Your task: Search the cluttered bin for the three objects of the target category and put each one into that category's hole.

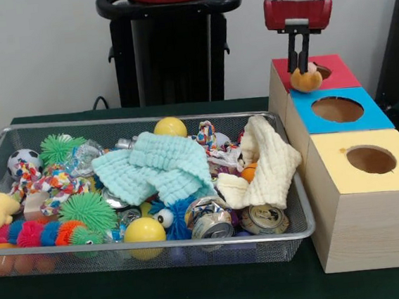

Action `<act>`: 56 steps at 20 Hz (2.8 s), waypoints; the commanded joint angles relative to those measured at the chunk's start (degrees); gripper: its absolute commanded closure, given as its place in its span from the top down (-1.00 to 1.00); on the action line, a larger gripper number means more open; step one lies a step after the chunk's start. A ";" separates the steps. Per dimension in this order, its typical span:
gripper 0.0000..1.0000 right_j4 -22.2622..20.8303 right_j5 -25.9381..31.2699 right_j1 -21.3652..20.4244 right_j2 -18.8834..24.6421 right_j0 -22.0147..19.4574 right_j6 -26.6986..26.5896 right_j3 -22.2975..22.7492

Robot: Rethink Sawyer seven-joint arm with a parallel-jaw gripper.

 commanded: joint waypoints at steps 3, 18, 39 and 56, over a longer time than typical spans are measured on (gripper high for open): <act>-1.00 4.55 8.54 0.55 3.52 2.64 13.46 0.24; -1.00 2.53 9.62 0.76 4.44 1.03 12.52 0.41; -1.00 -0.58 9.18 3.33 3.39 0.37 10.24 1.53; -1.00 -3.40 12.17 2.39 10.32 -2.76 9.63 3.82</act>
